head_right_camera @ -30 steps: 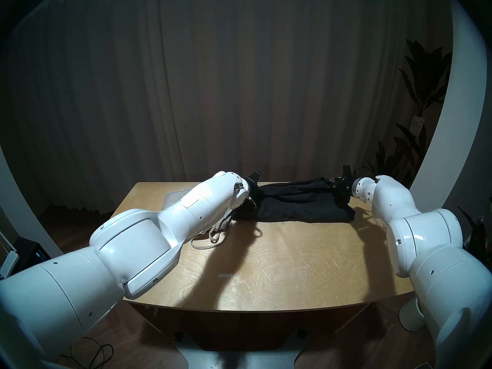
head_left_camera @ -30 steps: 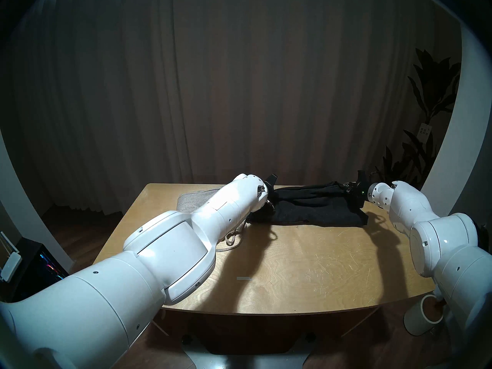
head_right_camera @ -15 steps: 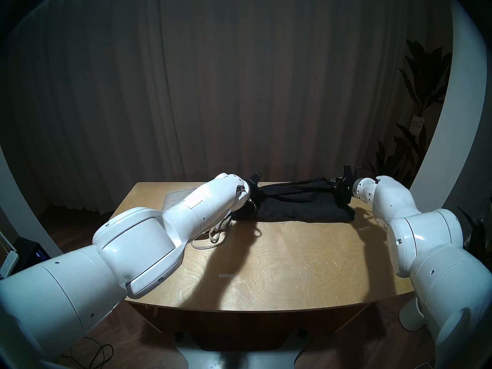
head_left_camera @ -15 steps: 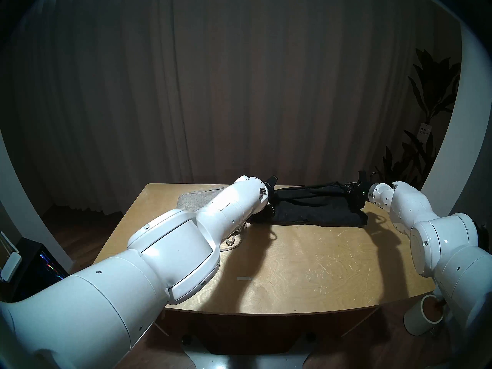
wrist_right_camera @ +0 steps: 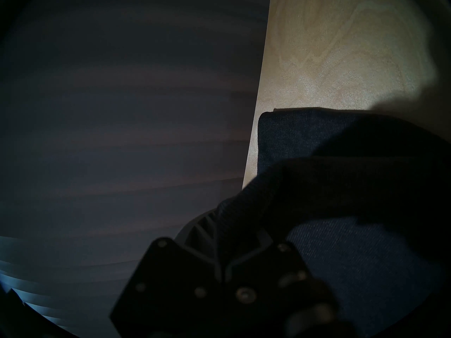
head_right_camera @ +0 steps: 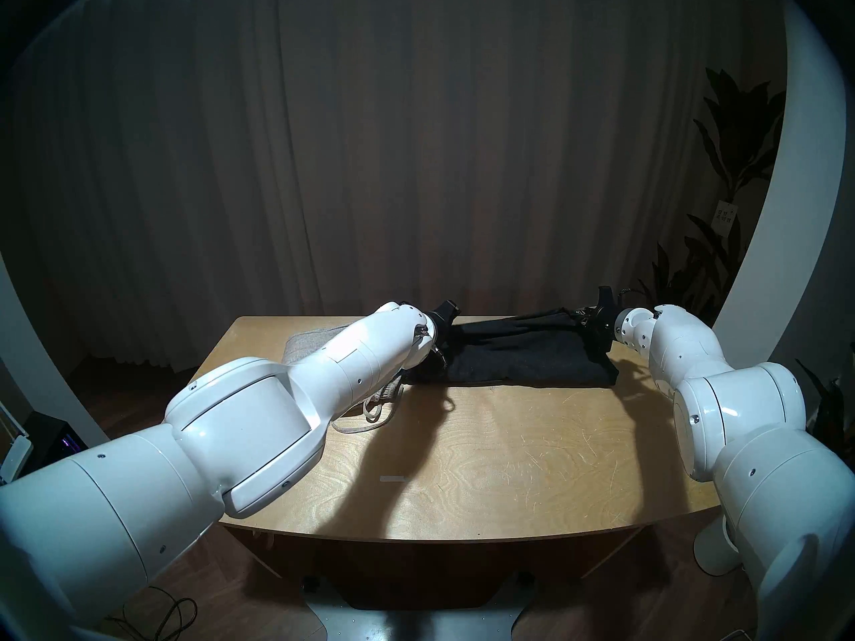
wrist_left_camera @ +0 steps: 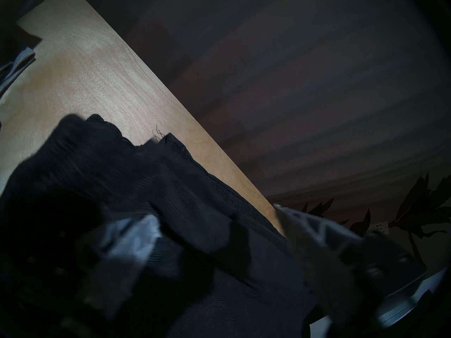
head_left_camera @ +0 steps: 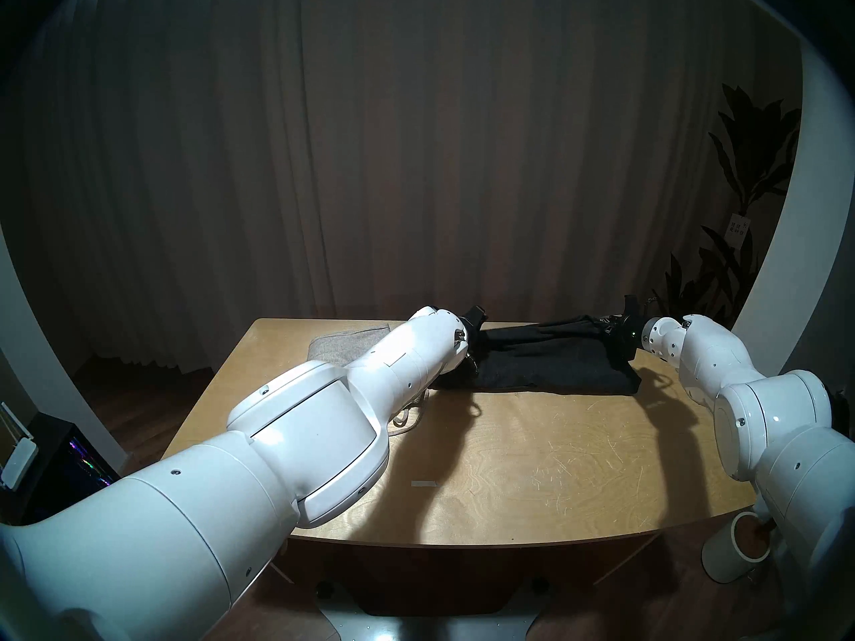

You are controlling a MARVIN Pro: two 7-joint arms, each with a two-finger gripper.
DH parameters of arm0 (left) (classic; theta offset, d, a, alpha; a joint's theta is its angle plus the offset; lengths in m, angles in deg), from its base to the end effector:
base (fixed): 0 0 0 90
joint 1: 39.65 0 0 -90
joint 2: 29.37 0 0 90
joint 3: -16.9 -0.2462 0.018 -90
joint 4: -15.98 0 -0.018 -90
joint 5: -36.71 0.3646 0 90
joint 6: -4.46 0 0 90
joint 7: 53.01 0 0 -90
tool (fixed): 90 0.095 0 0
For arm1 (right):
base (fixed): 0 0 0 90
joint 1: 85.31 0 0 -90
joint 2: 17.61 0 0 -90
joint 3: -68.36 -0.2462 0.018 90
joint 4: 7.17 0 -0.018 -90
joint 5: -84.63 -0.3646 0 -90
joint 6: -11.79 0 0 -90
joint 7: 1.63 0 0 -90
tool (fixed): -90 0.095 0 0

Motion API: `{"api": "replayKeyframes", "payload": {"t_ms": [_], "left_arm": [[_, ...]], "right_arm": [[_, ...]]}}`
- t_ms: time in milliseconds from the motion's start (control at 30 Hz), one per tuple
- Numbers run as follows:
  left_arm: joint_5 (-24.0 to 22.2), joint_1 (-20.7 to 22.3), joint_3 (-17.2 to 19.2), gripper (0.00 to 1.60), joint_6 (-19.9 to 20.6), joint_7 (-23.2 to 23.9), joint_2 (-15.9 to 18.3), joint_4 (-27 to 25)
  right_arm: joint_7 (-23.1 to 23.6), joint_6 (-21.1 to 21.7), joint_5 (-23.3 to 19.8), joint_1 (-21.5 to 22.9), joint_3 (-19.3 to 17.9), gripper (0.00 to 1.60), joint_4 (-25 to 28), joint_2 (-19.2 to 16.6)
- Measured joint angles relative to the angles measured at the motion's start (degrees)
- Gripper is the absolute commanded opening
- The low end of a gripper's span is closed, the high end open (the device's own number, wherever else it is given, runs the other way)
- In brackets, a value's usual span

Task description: Fold pants twice and stack them

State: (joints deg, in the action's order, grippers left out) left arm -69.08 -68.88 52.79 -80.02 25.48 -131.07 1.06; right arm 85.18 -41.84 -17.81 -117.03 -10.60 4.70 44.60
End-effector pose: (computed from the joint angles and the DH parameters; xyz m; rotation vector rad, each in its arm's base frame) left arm 0.6032 -0.2310 -0.2811 2.1441 0.7299 0.9385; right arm 0.5859 -0.2518 -0.2618 -1.6302 1.3255 -0.8491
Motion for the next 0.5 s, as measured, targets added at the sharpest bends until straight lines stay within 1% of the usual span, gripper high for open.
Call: {"api": "replayKeyframes", "payload": {"t_ms": [467, 500], "left_arm": [[1.0, 0.8, -0.6, 1.60, -0.6, 1.4, -0.6, 0.4], [1.0, 0.9, -0.7, 1.60, -0.6, 1.5, -0.7, 0.5]], "right_arm": [[1.0, 0.8, 0.9, 0.0, -0.2, 0.00, 0.0, -0.2], [1.0, 0.9, 1.0, 0.0, -0.2, 1.60, 0.0, -0.2]]}}
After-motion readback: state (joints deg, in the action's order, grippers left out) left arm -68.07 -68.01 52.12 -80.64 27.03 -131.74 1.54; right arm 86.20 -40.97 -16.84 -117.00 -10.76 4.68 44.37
